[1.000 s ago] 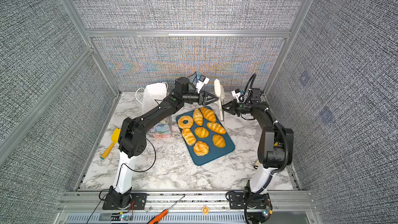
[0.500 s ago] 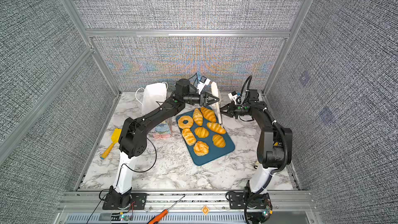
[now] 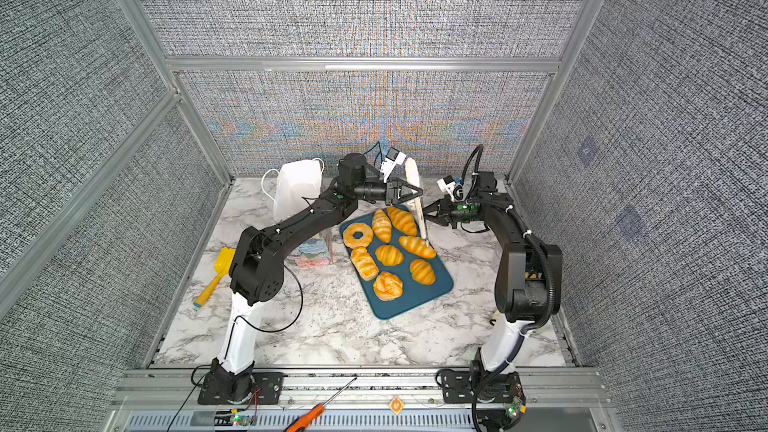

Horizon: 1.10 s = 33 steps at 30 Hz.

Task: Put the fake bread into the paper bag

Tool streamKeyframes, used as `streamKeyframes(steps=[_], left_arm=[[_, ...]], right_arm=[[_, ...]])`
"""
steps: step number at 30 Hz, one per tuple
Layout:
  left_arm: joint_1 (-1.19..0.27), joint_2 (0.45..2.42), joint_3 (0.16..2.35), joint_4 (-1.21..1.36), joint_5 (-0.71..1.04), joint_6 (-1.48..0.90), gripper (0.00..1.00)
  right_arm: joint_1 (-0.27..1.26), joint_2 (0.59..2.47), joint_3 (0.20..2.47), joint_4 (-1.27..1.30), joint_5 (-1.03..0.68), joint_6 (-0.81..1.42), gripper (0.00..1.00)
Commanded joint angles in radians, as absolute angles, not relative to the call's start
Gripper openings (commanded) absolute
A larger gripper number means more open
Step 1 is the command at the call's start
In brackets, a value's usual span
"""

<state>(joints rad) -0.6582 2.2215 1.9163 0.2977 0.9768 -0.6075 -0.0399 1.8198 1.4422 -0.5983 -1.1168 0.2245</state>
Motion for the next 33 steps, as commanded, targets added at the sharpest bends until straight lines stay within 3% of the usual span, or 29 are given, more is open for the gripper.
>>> streamKeyframes(steps=[1, 11, 13, 17, 18, 28, 30, 33], left_arm=[[-0.658, 2.220, 1.916, 0.359, 1.005, -0.612, 0.19], [-0.658, 2.230, 1.916, 0.489, 1.009, -0.688, 0.08], [-0.658, 2.233, 1.921, 0.515, 1.010, -0.706, 0.08], [-0.658, 2.237, 1.929, 0.520, 1.003, -0.712, 0.08], [-0.658, 2.235, 1.929, 0.520, 1.002, -0.712, 0.08], [-0.661, 2.234, 1.954, 0.451, 0.952, -0.676, 0.08], [-0.661, 2.238, 1.959, 0.457, 0.953, -0.681, 0.08], [-0.664, 2.245, 1.977, 0.448, 0.953, -0.680, 0.09]], right_arm=[[-0.039, 1.825, 1.457, -0.614, -1.132, 0.222, 0.02], [-0.051, 1.809, 1.462, -0.630, -1.114, 0.182, 0.16], [-0.062, 1.803, 1.454, -0.625, -1.107, 0.181, 0.24], [-0.088, 1.778, 1.425, -0.584, -1.108, 0.191, 0.60], [-0.097, 1.761, 1.404, -0.549, -1.110, 0.207, 0.65], [-0.201, 1.589, 1.170, -0.146, -1.071, 0.445, 0.87], [-0.213, 1.569, 1.126, -0.053, -1.088, 0.506, 0.98], [-0.228, 1.535, 1.041, 0.125, -1.104, 0.627, 0.99]])
